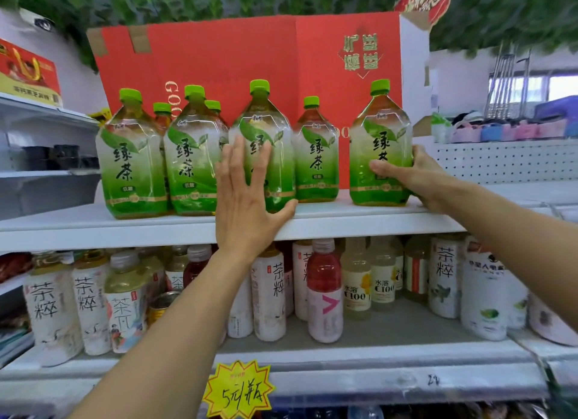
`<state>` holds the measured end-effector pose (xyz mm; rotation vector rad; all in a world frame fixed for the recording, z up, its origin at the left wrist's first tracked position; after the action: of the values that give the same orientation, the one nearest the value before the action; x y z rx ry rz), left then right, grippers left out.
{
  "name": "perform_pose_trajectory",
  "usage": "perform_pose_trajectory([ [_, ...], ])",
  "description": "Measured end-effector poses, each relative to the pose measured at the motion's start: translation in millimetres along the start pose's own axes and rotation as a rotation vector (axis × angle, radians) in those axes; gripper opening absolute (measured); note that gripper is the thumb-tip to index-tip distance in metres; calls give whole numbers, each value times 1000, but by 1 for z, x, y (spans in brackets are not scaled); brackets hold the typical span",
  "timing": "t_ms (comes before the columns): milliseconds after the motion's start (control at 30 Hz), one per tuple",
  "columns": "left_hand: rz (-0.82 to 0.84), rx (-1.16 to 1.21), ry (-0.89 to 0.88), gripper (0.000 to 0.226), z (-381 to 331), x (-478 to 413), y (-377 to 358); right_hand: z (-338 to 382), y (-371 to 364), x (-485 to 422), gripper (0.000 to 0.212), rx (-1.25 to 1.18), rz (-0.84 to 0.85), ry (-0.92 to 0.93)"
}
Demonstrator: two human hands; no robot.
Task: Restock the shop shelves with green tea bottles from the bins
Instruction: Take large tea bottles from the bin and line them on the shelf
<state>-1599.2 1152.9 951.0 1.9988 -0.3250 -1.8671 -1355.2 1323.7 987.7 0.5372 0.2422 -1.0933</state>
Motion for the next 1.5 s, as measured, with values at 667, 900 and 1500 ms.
perform_pose_trajectory([
  [667, 38, -23, 19, 99, 3, -2, -7, -20, -8, -59, 24, -9, 59, -30],
  [900, 82, -51, 33, 98, 2, -2, -4, -3, -23, -31, 65, 304, 16, -155],
  [1500, 373, 31, 137, 66, -35, 237, 55, -58, -157, 271, 51, 935, 27, 385],
])
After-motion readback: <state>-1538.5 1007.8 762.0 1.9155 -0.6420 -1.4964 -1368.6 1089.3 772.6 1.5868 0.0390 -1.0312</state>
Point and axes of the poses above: each hand's wrist, its own x-axis away from the middle knuckle, its own y-axis out of the back of the hand, z = x × y, the point moved 4 cm from there along -x, towards the middle knuckle, and after that the axes turned 9 degrees about z, right-handed, at the moved point
